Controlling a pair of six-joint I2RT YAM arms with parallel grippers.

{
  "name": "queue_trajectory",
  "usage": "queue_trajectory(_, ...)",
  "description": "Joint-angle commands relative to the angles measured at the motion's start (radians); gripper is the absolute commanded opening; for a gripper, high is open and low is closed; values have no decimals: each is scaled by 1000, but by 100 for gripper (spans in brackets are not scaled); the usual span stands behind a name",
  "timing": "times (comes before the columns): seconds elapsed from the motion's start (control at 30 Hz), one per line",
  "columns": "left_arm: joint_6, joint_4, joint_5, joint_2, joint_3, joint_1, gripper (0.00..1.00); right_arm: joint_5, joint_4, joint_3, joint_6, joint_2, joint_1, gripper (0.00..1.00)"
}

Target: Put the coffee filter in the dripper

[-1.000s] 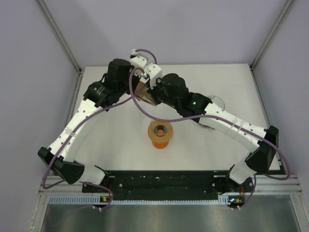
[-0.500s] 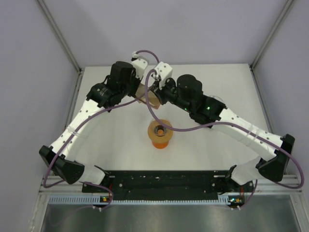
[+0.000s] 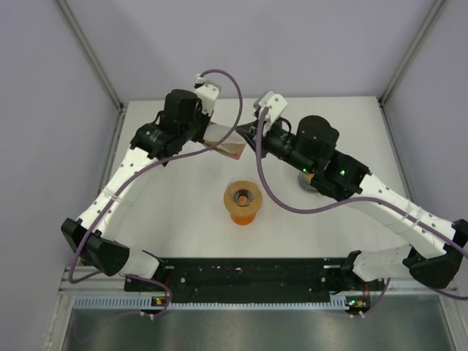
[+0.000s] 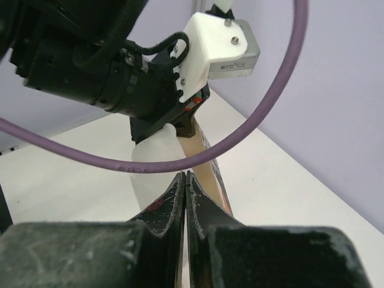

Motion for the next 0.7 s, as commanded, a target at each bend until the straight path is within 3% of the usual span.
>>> queue_trajectory(0.0, -35, 50, 62, 18, 5, 40, 0, -8, 61, -6, 3, -82, 10, 0)
queue_trajectory(0.23, -92, 30, 187, 72, 5, 157, 0, 49, 35, -52, -9, -133, 8, 0)
queue_trajectory(0.4, -121, 28, 352, 116, -37, 266, 0, 60, 7, -88, 7, -148, 5, 0)
queue_trajectory(0.67, -82, 100, 449, 165, -202, 364, 0, -100, -48, -108, 116, -145, -59, 0)
